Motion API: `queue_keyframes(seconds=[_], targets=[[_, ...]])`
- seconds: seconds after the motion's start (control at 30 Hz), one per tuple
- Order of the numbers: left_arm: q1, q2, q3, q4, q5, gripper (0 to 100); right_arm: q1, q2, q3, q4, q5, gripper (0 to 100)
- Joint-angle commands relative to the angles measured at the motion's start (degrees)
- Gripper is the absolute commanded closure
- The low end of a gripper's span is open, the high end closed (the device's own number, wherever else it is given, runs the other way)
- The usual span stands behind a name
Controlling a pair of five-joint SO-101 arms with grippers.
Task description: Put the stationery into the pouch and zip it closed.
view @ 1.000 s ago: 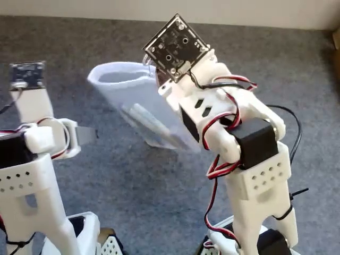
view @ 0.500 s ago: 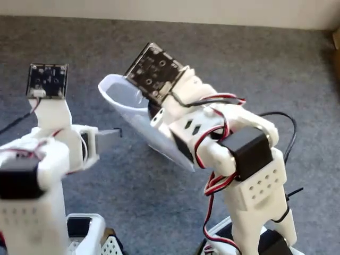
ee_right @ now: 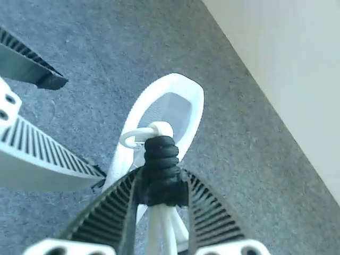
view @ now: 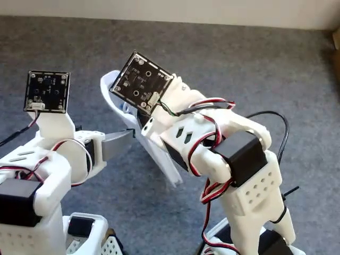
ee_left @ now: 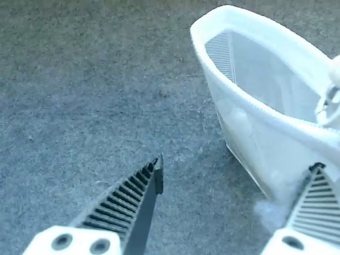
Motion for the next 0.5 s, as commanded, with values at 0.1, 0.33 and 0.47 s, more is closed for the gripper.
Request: queue_keyframes(seconds=[0.1, 0.33, 0.47], targets=[[5.8, -7.5, -2.9, -0.7, 0.9, 62, -0.7, -0.4, -2.9, -2.2, -0.3, 99.3], [10.3, -10.8, 0.1, -1.1, 1.0, 62, -0.8, -0.4, -2.8, -4.0, -0.6, 99.3], [10.0, -11.2, 6.0, -4.0, 1.0, 62, -3.8, -0.4, -2.8, -3.5, -0.6, 99.3]])
